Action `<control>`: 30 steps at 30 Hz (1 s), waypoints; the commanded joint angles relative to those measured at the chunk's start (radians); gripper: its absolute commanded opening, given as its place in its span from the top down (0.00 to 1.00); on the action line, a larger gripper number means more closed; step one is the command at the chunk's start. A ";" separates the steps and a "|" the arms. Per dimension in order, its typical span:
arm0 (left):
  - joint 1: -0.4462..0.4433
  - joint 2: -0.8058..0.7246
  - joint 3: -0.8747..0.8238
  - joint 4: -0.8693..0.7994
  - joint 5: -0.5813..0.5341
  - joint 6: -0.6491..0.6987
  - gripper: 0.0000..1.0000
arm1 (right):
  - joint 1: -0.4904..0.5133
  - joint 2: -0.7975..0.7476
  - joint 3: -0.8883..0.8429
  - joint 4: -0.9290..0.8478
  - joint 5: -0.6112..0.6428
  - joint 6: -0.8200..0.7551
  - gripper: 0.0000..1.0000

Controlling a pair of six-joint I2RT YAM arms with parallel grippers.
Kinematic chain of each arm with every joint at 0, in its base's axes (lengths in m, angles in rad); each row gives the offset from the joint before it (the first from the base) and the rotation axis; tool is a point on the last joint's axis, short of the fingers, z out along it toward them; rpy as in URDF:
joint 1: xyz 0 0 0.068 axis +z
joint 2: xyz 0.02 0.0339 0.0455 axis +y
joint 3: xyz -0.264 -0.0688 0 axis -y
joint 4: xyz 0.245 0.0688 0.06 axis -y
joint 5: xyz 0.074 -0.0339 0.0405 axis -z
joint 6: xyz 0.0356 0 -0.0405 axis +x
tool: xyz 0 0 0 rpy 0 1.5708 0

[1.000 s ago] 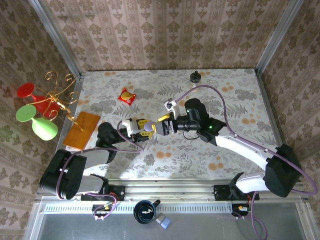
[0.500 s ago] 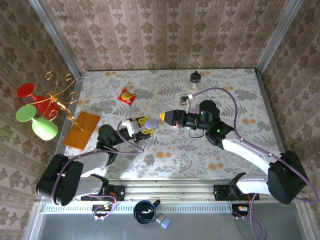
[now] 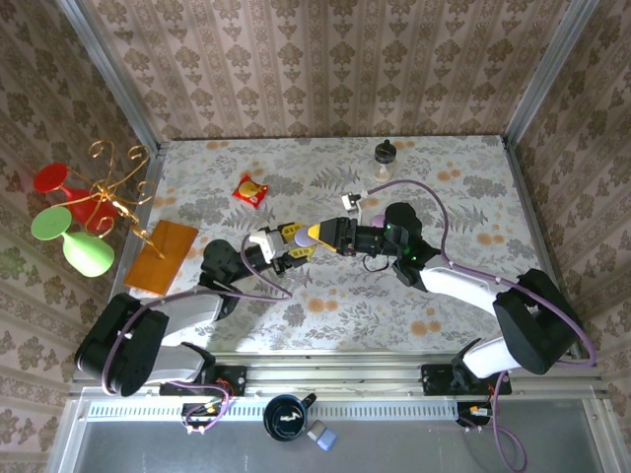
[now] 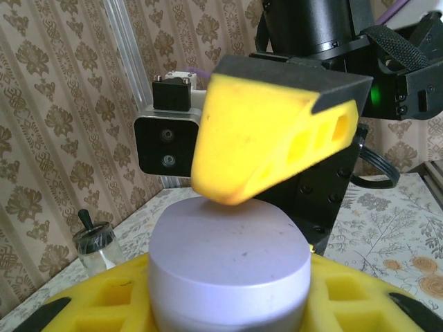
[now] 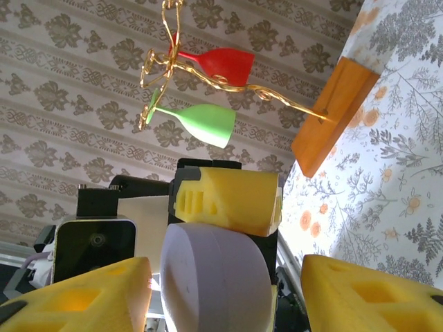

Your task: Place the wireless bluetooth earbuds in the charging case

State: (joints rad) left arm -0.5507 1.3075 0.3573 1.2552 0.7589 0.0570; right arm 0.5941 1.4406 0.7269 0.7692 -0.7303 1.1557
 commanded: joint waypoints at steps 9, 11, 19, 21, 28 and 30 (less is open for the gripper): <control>-0.012 0.024 0.019 0.033 -0.039 0.035 0.68 | -0.009 -0.025 -0.023 0.042 -0.001 -0.006 0.82; -0.011 0.019 0.012 0.032 -0.045 0.046 0.57 | -0.014 -0.035 -0.023 0.016 0.012 -0.023 0.83; 0.028 -0.072 -0.042 -0.156 0.006 0.127 0.11 | -0.077 -0.129 -0.072 -0.162 0.141 -0.119 0.83; 0.032 -0.119 -0.044 -0.270 0.036 0.165 0.05 | -0.096 -0.153 -0.092 -0.220 0.188 -0.144 0.83; 0.031 -0.244 0.025 -0.787 0.106 0.348 0.00 | -0.132 -0.193 -0.158 -0.356 0.310 -0.209 0.83; 0.032 -0.242 0.045 -0.881 0.134 0.393 0.00 | -0.134 -0.178 -0.181 -0.363 0.324 -0.218 0.83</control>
State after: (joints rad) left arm -0.5220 1.0775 0.3561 0.6319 0.8238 0.3313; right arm 0.4656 1.2690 0.5758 0.4641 -0.4793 0.9913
